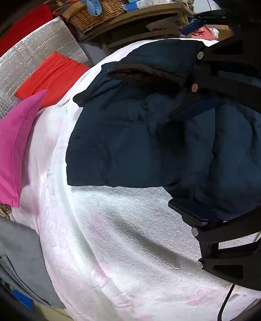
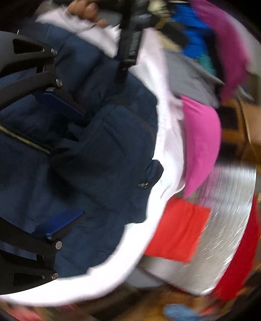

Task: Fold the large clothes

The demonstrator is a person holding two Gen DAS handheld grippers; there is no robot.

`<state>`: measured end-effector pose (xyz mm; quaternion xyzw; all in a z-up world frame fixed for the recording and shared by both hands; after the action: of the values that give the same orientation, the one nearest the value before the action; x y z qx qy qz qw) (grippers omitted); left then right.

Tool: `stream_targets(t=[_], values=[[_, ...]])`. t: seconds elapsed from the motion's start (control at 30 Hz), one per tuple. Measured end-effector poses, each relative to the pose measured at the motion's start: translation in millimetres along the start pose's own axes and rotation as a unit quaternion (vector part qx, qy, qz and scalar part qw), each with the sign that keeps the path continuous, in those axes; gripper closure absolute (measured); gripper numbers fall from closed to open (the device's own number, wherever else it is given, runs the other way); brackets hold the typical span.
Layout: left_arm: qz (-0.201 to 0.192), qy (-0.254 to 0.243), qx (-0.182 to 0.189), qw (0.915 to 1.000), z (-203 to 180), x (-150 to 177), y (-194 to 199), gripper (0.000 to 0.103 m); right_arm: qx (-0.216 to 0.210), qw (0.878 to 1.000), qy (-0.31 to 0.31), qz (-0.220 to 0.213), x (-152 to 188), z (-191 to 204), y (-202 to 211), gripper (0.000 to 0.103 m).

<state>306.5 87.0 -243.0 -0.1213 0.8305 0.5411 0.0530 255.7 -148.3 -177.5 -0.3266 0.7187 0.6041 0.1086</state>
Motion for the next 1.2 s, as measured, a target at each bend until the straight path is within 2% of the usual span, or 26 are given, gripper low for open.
stream_targets(t=[0.1, 0.17, 0.2, 0.23, 0.3, 0.37, 0.43, 0.5, 0.53, 0.57, 0.6, 0.67, 0.7, 0.73, 0.77, 0.8, 0.83, 0.87, 0.93, 0.97, 1.0, 1.03, 1.07, 1.1, 1.2], values=[[0.002, 0.008, 0.009, 0.9999, 3.5, -2.7, -0.3, 0.025, 0.068, 0.995, 0.067, 0.013, -10.4, 18.8, -18.9, 0.010], [0.003, 0.012, 0.011, 0.9999, 9.3, -3.1, 0.7, 0.025, 0.083, 0.994, 0.074, 0.014, -14.4, 18.0, -26.3, 0.014], [0.003, 0.013, 0.010, 0.9999, 10.6, -3.4, 0.3, 0.025, 0.086, 0.994, 0.064, 0.006, -15.4, 14.0, -26.3, 0.023], [0.004, 0.012, 0.007, 0.9999, 11.8, -3.2, -0.3, 0.025, 0.077, 0.996, 0.039, 0.000, -16.7, 3.9, -25.3, 0.035], [0.008, 0.014, 0.003, 0.9999, 12.3, -0.9, -1.4, 0.025, 0.026, 0.998, -0.065, -0.006, -15.1, -30.6, -19.9, 0.046], [0.010, 0.013, -0.001, 0.9999, 10.1, 0.2, -4.5, 0.025, -0.009, 0.987, -0.157, -0.019, -6.7, -64.2, -15.9, 0.046], [0.007, 0.009, -0.008, 0.9999, -1.5, -3.7, -8.1, 0.025, -0.038, 0.968, -0.247, -0.027, 11.2, -100.4, -13.3, 0.046], [0.007, 0.008, -0.011, 0.9999, -7.4, -4.3, -6.1, 0.025, -0.084, 0.935, -0.343, -0.029, 40.0, -137.8, -16.3, 0.046], [0.007, 0.007, -0.013, 0.9999, -7.6, -4.3, -6.6, 0.025, -0.117, 0.910, -0.397, -0.025, 61.9, -158.0, -21.1, 0.045], [0.006, 0.007, -0.015, 0.9998, -8.2, -4.3, -7.2, 0.025, -0.135, 0.894, -0.427, -0.023, 76.0, -168.3, -24.4, 0.043], [0.006, 0.007, -0.017, 0.9998, -8.8, -4.4, -7.9, 0.025, -0.159, 0.873, -0.461, -0.024, 94.5, -180.0, -28.1, 0.043], [0.004, 0.005, -0.022, 0.9997, -10.3, -4.5, -8.6, 0.025, -0.207, 0.840, -0.502, -0.029, 119.0, -192.3, -34.3, 0.039], [0.003, 0.004, -0.024, 0.9997, -11.1, -4.8, -9.2, 0.025, -0.228, 0.824, -0.518, -0.031, 128.8, -196.8, -37.8, 0.033], [0.002, 0.004, -0.025, 0.9997, -11.9, -5.7, -10.4, 0.025, -0.250, 0.801, -0.543, -0.035, 141.1, -203.4, -42.9, 0.027], [-0.002, 0.004, -0.025, 0.9997, -12.3, -5.9, -10.1, 0.025, -0.261, 0.788, -0.556, -0.039, 146.4, -207.0, -45.7, 0.027], [-0.004, 0.005, -0.024, 0.9997, -12.5, -6.0, -9.5, 0.025, -0.279, 0.770, -0.572, -0.048, 153.1, -212.4, -49.1, 0.026], [-0.009, 0.004, -0.022, 0.9997, -13.7, -6.5, -8.4, 0.025, -0.287, 0.759, -0.582, -0.052, 156.3, -213.4, -49.8, 0.026], [-0.013, 0.001, -0.020, 0.9997, -14.9, -6.4, -6.8, 0.025, -0.299, 0.743, -0.596, -0.057, 159.8, -217.2, -52.9, 0.026], [-0.022, -0.012, -0.015, 0.9996, -21.2, -6.6, -4.3, 0.025, -0.313, 0.730, -0.604, -0.062, 159.2, -222.4, -58.4, 0.026], [-0.024, -0.018, -0.015, 0.9994, -24.5, -6.5, -4.1, 0.025, -0.316, 0.729, -0.604, -0.062, 156.1, -223.0, -60.6, 0.027], [-0.025, -0.025, -0.016, 0.9993, -28.4, -6.4, -4.8, 0.025, -0.313, 0.732, -0.602, -0.058, 153.4, -224.1, -62.8, 0.040], [-0.025, -0.032, -0.021, 0.9989, -32.5, -5.8, -6.0, 0.025, -0.304, 0.739, -0.598, -0.053, 150.9, -224.0, -61.8, 0.065], [-0.024, -0.039, -0.033, 0.9984, -36.3, -5.5, -8.6, 0.025, -0.294, 0.748, -0.593, -0.047, 144.5, -224.4, -61.0, 0.075], [-0.025, -0.044, -0.042, 0.9979, -38.6, -5.7, -10.7, 0.025, -0.278, 0.760, -0.586, -0.043, 141.2, -224.3, -58.1, 0.079], [-0.026, -0.048, -0.057, 0.9969, -42.6, -7.3, -15.0, 0.025, -0.253, 0.783, -0.565, -0.064, 135.0, -223.8, -41.3, 0.083]])
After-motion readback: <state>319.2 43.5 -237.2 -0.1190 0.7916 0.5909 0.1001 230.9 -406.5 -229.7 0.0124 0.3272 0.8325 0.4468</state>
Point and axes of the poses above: each gripper's, at about its wrist camera, not at the fingertips, and y roughly against the way its jaws point, z to its left, x to its underside, the point moved 2 cm from there along -y, roughly the way its jaws point, and after that the axes turned 8 degrees about z, right-handed, at the moved point
